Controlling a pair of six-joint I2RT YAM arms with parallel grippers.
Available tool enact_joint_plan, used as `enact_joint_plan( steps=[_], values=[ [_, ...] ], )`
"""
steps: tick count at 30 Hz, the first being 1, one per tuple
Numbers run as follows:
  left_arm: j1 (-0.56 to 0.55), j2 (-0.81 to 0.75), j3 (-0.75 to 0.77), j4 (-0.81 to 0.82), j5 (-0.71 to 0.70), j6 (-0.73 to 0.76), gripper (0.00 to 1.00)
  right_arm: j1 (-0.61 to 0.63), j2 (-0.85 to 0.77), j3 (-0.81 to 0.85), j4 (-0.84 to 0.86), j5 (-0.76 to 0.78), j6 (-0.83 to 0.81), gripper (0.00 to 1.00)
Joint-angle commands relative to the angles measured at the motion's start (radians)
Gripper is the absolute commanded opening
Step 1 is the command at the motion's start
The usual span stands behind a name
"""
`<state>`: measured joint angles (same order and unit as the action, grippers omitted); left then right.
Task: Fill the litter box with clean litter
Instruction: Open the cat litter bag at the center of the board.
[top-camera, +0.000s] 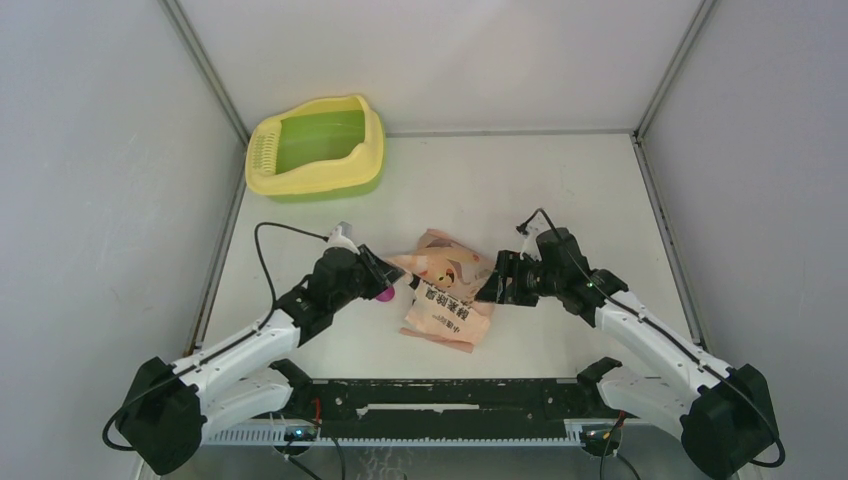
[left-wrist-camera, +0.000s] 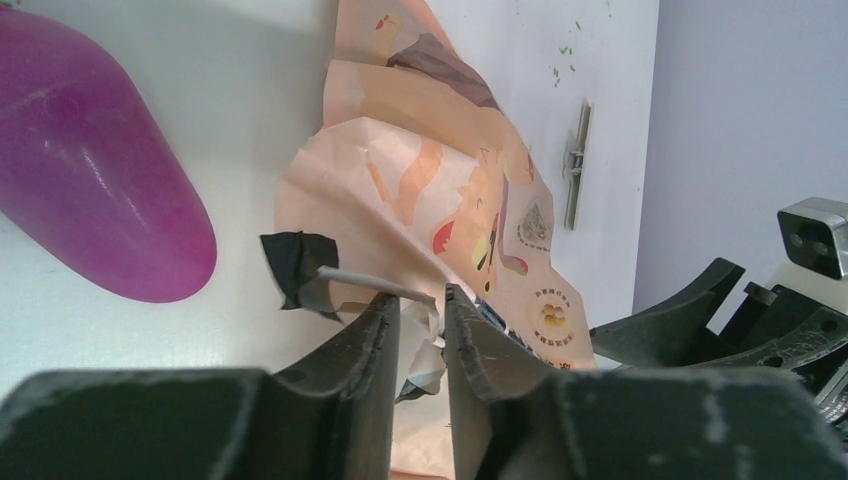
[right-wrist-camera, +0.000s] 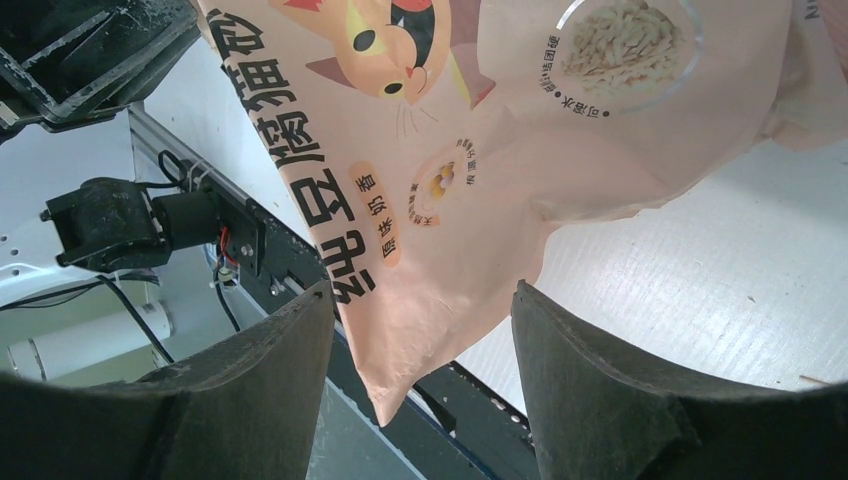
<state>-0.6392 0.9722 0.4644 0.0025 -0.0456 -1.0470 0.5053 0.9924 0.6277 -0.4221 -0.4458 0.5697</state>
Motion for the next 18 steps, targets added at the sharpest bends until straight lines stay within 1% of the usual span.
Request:
enact_joint_plan(
  steps=[1, 3, 8, 9, 12, 14, 18],
  values=[
    [-0.002, 0.002, 0.051, 0.064, 0.008, -0.009, 0.25, -0.005, -0.002, 0.04, 0.04, 0.002, -0.024, 0.72],
    [-0.002, 0.002, 0.05, 0.058, 0.002, -0.011, 0.22, -0.01, 0.001, 0.04, 0.041, -0.002, -0.026, 0.72],
    [-0.002, 0.001, 0.051, 0.053, 0.0, -0.01, 0.21, -0.016, 0.008, 0.045, 0.038, -0.009, -0.033, 0.72],
    [-0.001, 0.003, 0.051, 0.051, 0.001, -0.01, 0.19, -0.017, 0.008, 0.047, 0.037, -0.011, -0.034, 0.72],
    [-0.001, 0.011, 0.057, 0.045, 0.006, -0.008, 0.1, -0.019, 0.008, 0.052, 0.031, -0.014, -0.037, 0.72],
    [-0.002, 0.015, 0.065, 0.028, 0.007, -0.005, 0.02, -0.022, 0.009, 0.055, 0.027, -0.016, -0.041, 0.72],
    [-0.002, 0.018, 0.079, 0.004, 0.006, 0.004, 0.0, -0.025, 0.012, 0.07, 0.012, -0.015, -0.049, 0.72]
  ],
)
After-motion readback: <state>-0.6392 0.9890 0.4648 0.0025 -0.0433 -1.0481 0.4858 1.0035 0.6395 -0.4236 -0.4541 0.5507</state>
